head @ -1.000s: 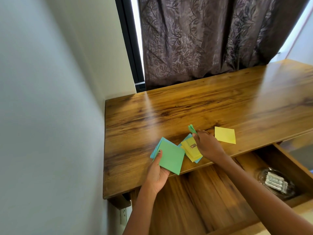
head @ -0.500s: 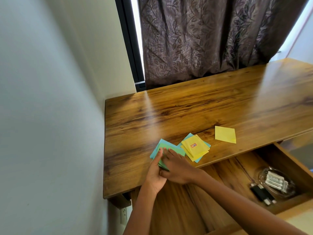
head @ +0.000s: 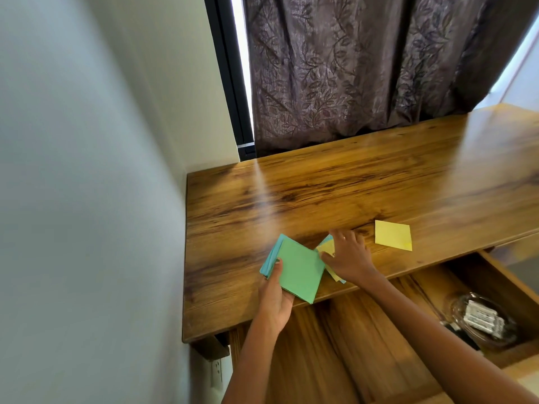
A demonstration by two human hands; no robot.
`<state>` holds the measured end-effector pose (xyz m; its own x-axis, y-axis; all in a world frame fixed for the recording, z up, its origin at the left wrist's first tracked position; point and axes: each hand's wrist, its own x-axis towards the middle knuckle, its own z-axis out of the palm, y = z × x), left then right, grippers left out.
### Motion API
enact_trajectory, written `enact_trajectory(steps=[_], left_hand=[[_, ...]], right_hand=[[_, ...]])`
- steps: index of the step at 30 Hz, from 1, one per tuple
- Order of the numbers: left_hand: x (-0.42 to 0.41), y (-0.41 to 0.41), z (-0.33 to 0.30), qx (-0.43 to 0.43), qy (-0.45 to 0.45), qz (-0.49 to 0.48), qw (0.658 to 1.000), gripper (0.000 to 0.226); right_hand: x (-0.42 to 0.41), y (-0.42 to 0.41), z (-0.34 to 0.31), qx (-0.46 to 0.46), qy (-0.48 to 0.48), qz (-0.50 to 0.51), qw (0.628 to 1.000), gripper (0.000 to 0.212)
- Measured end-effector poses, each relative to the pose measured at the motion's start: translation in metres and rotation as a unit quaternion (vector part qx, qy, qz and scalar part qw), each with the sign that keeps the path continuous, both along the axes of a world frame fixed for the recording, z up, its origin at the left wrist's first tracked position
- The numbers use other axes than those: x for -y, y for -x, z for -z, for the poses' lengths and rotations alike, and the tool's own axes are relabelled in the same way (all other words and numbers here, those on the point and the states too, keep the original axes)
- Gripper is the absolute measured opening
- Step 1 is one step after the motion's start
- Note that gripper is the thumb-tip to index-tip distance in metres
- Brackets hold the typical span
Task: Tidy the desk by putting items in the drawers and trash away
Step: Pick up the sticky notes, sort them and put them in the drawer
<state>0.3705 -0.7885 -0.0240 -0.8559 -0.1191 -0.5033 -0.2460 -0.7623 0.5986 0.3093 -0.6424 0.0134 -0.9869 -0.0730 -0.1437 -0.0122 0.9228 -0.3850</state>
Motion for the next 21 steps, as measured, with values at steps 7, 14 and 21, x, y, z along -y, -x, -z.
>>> enact_trajectory(steps=[7, 14, 21], left_hand=[[0.000, -0.002, 0.000, -0.006, -0.013, -0.006, 1.000, 0.033], [0.001, -0.003, 0.000, -0.005, -0.021, -0.009, 1.000, 0.030], [0.000, -0.005, -0.002, -0.011, -0.019, -0.004, 1.000, 0.028]], right_hand=[[-0.015, 0.005, 0.011, 0.035, -0.047, -0.005, 0.998, 0.086], [-0.026, 0.014, 0.012, -0.020, 0.072, 0.072, 0.995, 0.096], [-0.058, 0.026, 0.011, -0.007, 0.079, 0.123, 0.989, 0.071]])
